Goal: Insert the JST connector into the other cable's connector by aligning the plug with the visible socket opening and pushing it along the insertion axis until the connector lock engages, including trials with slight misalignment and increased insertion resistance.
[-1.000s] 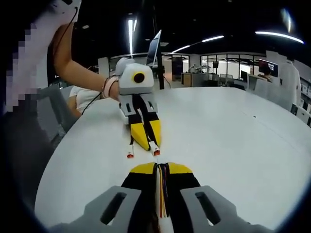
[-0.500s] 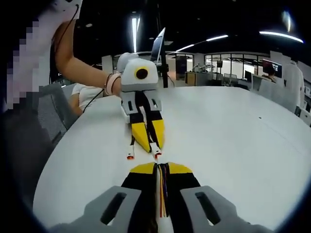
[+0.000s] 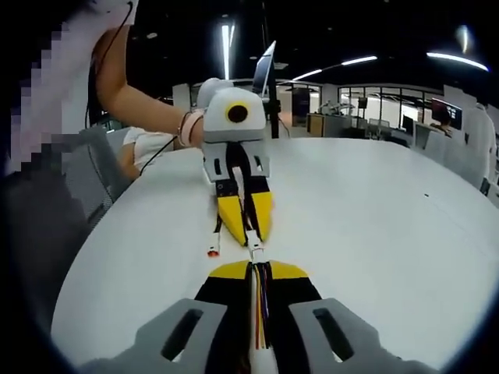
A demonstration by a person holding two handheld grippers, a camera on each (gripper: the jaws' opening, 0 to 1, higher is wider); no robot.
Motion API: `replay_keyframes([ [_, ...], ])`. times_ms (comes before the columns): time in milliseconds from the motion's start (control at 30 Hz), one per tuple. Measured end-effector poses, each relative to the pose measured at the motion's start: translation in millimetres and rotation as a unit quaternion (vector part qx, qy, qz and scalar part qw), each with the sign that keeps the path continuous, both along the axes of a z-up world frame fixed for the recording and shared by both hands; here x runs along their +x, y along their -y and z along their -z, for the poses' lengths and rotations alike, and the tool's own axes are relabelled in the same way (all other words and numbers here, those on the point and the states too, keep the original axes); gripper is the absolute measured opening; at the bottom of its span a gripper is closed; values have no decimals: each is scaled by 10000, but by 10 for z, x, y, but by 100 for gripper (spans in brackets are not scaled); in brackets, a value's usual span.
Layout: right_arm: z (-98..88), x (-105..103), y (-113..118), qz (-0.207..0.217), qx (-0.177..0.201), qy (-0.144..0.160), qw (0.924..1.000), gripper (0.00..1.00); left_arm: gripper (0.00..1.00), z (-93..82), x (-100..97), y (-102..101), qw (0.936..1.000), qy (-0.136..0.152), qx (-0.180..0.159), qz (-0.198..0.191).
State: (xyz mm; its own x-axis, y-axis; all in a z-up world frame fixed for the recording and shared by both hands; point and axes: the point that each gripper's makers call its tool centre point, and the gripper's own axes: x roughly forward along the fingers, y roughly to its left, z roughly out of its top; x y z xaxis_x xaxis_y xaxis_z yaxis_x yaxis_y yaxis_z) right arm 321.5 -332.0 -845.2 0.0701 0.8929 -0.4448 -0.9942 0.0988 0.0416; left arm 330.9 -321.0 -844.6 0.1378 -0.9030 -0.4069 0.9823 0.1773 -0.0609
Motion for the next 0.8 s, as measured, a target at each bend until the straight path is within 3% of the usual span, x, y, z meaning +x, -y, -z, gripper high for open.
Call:
replay_keyframes([
  [400, -116, -113, -28, -269, 240, -194, 9992, 4, 0, -116, -101, 45, 9991, -63, -49, 424],
  [667, -145, -117, -14, -157, 325, -324, 9988, 4, 0, -126, -106, 64, 9989, -220, -91, 403],
  [800, -184, -108, -28, -147, 381, -251, 9989, 4, 0, -157, -105, 66, 9990, -143, -90, 421],
])
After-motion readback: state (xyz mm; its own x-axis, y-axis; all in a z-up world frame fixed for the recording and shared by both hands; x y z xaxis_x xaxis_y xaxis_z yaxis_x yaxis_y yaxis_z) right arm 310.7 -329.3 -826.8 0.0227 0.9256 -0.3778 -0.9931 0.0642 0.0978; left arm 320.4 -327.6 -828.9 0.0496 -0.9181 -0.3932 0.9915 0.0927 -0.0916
